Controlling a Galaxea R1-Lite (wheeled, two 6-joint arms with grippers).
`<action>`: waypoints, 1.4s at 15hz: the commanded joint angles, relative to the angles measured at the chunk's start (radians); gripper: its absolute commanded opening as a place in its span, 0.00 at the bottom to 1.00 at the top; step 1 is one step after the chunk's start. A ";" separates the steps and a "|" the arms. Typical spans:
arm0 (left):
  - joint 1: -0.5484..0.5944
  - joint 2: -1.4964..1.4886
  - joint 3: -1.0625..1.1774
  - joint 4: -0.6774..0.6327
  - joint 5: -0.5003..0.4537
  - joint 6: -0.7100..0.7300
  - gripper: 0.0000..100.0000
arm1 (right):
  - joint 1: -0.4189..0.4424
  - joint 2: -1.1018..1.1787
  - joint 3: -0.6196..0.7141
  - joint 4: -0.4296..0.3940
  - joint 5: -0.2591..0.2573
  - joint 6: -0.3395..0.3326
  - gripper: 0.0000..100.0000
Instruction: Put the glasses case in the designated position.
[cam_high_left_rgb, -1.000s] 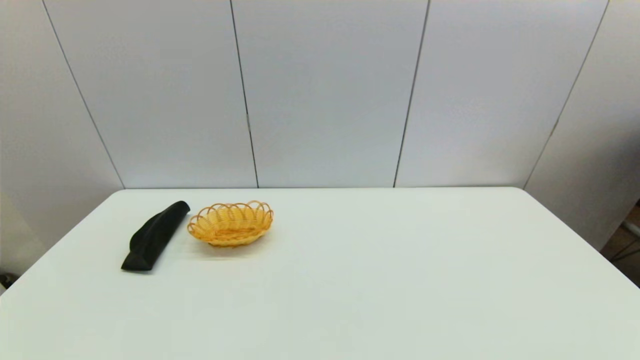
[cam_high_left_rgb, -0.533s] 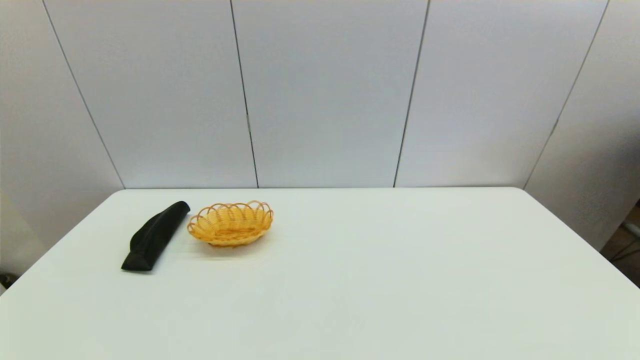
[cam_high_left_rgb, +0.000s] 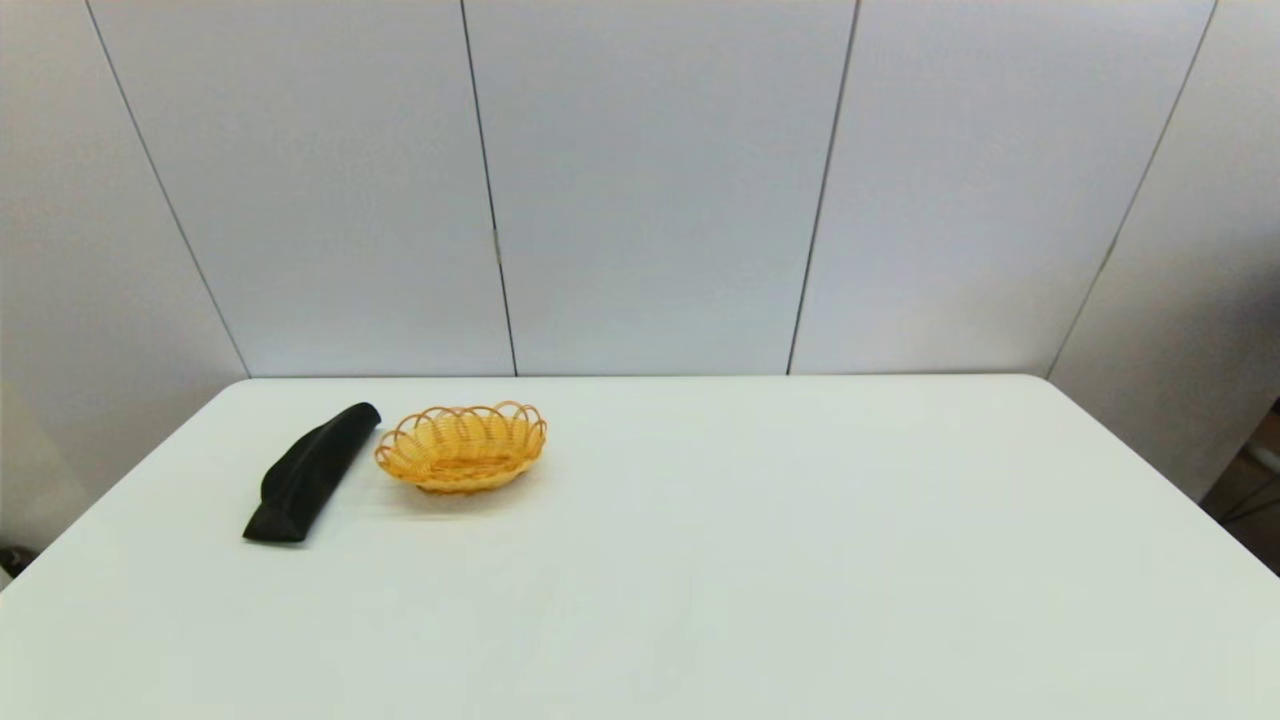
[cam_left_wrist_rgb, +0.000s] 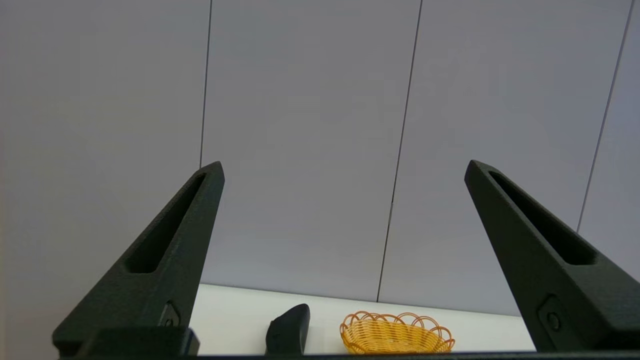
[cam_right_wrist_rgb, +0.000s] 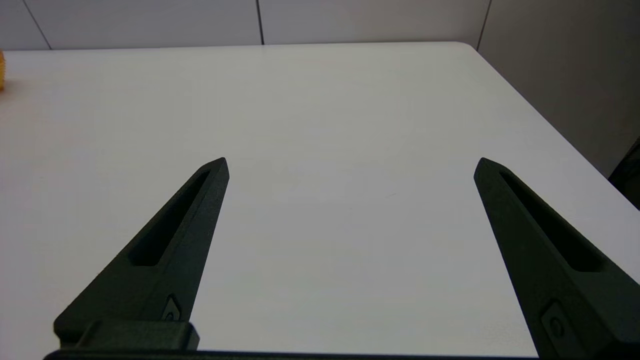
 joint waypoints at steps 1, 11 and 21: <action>0.044 0.003 -0.009 0.045 -0.006 -0.005 1.00 | 0.000 0.000 0.000 0.000 -0.001 0.000 1.00; 0.097 -0.275 0.183 0.045 -0.018 -0.015 1.00 | 0.000 0.000 0.000 0.000 -0.001 0.000 1.00; 0.097 -0.281 0.249 0.291 -0.015 -0.058 1.00 | 0.000 0.000 0.000 0.000 -0.001 0.000 1.00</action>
